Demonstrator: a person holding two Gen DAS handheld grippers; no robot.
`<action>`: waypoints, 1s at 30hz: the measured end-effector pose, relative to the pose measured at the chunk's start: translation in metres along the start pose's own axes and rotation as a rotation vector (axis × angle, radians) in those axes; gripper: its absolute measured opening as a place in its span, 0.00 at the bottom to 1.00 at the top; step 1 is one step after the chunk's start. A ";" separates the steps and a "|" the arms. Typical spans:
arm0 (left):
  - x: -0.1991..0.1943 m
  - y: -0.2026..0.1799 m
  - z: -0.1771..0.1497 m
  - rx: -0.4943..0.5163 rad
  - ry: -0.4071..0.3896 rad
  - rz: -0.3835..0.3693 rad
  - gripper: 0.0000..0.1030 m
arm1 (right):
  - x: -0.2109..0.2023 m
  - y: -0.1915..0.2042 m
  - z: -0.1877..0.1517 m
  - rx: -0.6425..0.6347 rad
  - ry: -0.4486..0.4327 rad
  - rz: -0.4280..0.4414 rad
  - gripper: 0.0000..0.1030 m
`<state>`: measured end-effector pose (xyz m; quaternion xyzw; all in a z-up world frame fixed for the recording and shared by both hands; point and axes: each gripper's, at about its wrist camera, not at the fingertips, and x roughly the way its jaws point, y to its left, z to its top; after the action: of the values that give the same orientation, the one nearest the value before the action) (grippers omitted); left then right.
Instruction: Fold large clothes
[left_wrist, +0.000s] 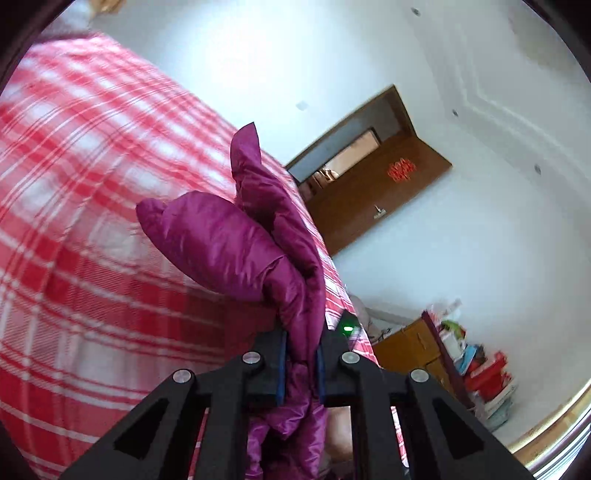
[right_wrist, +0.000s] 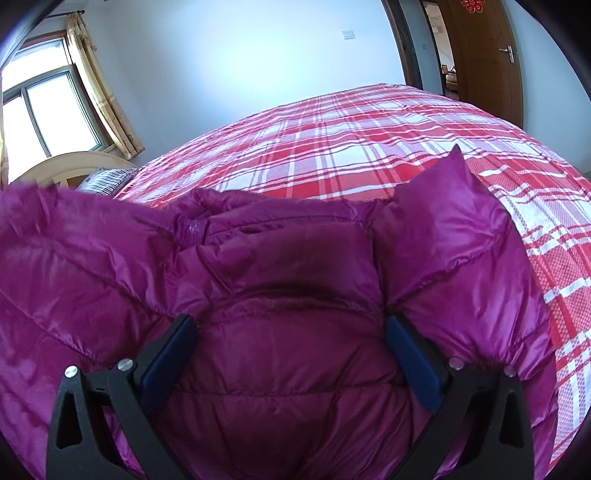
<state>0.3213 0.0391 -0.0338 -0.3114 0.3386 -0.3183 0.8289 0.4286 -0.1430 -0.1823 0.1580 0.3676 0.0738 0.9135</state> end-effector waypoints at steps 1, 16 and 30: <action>0.010 -0.017 -0.003 0.042 0.005 0.020 0.11 | 0.000 0.000 0.000 0.003 -0.001 0.003 1.00; 0.111 -0.104 -0.065 0.452 0.097 0.171 0.11 | -0.052 -0.030 0.002 -0.016 0.035 -0.038 1.00; 0.218 -0.117 -0.170 0.861 0.129 0.295 0.12 | -0.171 -0.089 0.066 0.086 -0.089 0.488 1.00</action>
<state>0.2788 -0.2436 -0.1257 0.1334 0.2669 -0.3276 0.8964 0.3527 -0.2850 -0.0572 0.2839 0.2807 0.2696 0.8763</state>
